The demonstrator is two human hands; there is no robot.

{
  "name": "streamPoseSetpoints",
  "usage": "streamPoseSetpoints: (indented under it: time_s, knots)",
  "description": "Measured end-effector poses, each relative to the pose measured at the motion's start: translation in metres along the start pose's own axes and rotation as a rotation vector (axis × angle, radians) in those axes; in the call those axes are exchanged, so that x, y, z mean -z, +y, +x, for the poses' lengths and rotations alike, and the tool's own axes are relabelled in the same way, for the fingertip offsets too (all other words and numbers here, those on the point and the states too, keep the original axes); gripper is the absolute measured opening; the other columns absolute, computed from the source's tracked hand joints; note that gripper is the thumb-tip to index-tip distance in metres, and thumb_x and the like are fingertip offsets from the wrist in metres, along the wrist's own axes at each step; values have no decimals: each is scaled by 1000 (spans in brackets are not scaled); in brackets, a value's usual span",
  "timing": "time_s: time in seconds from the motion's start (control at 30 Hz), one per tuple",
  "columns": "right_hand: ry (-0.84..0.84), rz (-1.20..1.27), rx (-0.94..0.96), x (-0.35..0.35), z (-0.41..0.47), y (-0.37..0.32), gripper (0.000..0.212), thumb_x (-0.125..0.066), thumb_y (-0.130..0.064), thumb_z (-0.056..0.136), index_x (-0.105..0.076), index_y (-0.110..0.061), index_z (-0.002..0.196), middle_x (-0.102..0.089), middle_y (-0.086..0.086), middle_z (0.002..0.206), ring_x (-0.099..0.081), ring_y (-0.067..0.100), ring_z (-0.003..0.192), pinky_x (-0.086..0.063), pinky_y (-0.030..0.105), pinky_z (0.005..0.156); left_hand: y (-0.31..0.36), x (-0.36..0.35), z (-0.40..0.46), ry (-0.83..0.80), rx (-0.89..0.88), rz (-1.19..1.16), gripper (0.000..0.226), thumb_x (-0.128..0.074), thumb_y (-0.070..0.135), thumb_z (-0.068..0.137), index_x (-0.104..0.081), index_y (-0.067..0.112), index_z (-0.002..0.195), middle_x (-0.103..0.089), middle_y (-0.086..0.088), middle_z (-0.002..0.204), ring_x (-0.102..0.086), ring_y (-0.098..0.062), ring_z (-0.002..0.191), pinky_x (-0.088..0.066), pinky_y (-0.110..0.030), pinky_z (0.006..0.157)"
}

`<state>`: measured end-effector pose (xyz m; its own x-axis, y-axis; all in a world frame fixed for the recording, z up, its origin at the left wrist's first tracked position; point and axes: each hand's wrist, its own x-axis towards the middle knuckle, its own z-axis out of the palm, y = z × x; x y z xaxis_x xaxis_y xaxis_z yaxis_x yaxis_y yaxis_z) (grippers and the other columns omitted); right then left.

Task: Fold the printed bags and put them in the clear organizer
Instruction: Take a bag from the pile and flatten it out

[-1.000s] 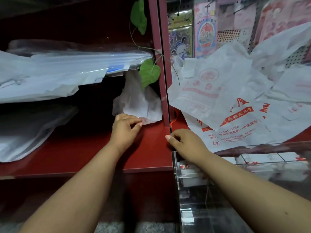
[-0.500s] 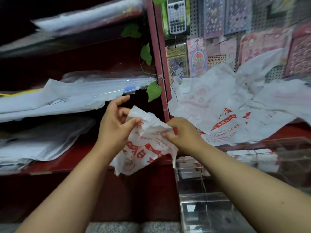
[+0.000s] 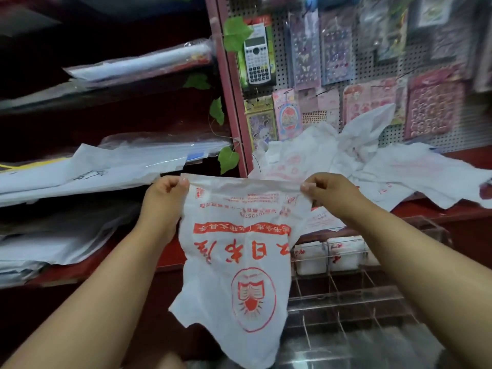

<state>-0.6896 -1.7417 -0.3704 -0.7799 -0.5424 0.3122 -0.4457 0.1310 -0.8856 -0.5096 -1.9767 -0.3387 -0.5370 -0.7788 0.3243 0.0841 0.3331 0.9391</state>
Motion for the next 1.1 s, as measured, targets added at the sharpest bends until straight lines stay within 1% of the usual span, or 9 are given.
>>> streamPoseSetpoints:
  time_s: [0.13,0.27,0.37,0.47,0.57,0.63,0.73,0.9,1.1]
  knots:
    - [279,351,-119,7,0,-1,33,-51,-20,98,-53,-16,65,-51,-2,59,-44,18,60,-42,38,69,-20,-10,2,108,-117,-10,20,-40,8,103,-52,17,89,-53,-4,74,-44,-1,40,-42,-19,41]
    - [305,95,-41,8,-6,-11,35,-53,-23,96,-46,-15,62,-48,-1,61,-41,15,57,-33,27,54,-20,-17,1,64,-118,61,18,-40,26,104,-54,15,108,-58,-4,95,-58,-11,76,-47,-24,65]
    - [314,-49,20,0,-7,-17,39,-56,-28,94,-42,-10,62,-42,5,60,-37,17,56,-28,30,55,2,-28,-17,-58,-256,117,29,-40,43,100,-59,25,114,-61,5,112,-57,-9,104,-44,-27,88]
    - [302,-104,77,-13,-9,-23,45,-59,-33,92,-51,4,68,-44,10,61,-39,19,56,-29,30,56,22,-52,-38,-316,-357,298,33,-57,52,91,-61,29,114,-63,15,106,-57,4,100,-43,-16,86]
    - [180,-90,120,-24,-14,-32,47,-59,-33,93,-48,-4,59,-37,1,52,-32,11,47,-27,25,48,20,-75,-45,-543,-281,345,74,-77,64,64,-63,20,121,-68,5,106,-65,-9,98,-52,-27,89]
    - [98,-33,119,-25,-16,-37,47,-59,-31,94,-41,-12,55,-32,-6,47,-27,6,41,-24,19,42,12,-83,-43,-570,-250,353,48,-82,49,70,-72,12,98,-73,-8,91,-70,-21,85,-57,-41,81]
    - [29,150,107,-14,-18,-34,39,-56,-28,96,-59,-3,66,-53,2,58,-47,10,51,-41,19,54,2,-78,-36,-529,-247,276,11,-75,21,84,-73,13,77,-70,0,71,-64,-11,67,-52,-29,67]
    - [10,266,33,14,-24,3,28,-53,-32,96,-69,-12,85,-73,5,77,-68,19,75,-54,31,79,-19,-49,-20,-462,-158,101,12,-66,7,88,-73,17,88,-75,3,81,-70,-10,76,-55,-21,67]
    - [-126,191,-84,15,-43,57,18,-53,-27,96,-69,-18,92,-69,-3,89,-63,4,78,-48,24,78,-50,-39,-14,-276,-122,-79,10,-64,18,88,-69,9,89,-74,1,76,-69,-8,68,-53,-17,57]
